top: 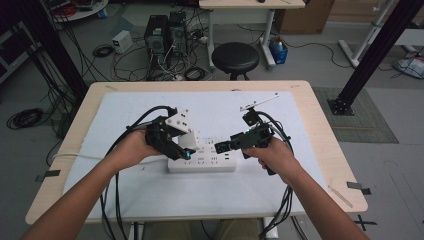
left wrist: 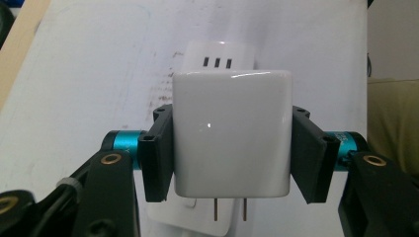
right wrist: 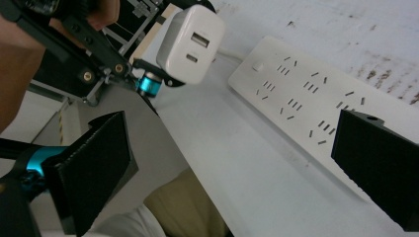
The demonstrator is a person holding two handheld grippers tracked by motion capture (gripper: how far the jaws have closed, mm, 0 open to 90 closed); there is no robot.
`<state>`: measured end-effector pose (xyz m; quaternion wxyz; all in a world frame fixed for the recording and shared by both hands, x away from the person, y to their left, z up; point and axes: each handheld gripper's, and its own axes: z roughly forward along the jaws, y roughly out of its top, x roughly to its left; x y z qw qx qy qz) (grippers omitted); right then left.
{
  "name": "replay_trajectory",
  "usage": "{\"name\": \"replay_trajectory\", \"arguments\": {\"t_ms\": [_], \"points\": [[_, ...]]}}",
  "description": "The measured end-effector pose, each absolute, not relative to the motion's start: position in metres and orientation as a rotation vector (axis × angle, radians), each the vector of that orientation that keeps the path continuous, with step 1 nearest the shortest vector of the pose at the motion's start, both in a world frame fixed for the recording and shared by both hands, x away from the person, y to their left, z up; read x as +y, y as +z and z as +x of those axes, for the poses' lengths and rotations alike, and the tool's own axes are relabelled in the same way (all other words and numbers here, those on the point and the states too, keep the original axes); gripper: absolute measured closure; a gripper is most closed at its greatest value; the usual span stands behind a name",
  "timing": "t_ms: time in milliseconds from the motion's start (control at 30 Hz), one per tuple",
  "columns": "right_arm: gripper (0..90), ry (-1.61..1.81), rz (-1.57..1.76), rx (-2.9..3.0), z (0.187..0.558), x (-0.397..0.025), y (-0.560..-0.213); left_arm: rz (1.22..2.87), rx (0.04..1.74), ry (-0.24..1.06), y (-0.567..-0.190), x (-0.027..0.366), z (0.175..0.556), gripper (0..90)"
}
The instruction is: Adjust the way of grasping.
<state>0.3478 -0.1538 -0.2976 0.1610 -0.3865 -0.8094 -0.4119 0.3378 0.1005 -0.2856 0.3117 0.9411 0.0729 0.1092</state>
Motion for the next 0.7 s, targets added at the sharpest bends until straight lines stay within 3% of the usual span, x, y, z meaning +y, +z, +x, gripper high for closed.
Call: {"name": "replay_trajectory", "arguments": {"t_ms": [700], "points": [[7.7, -1.169, -1.219, -2.108, 0.358, -0.142, -0.313, 2.445, 0.12, 0.281, -0.288, 0.071, 0.339, 42.5]]}}
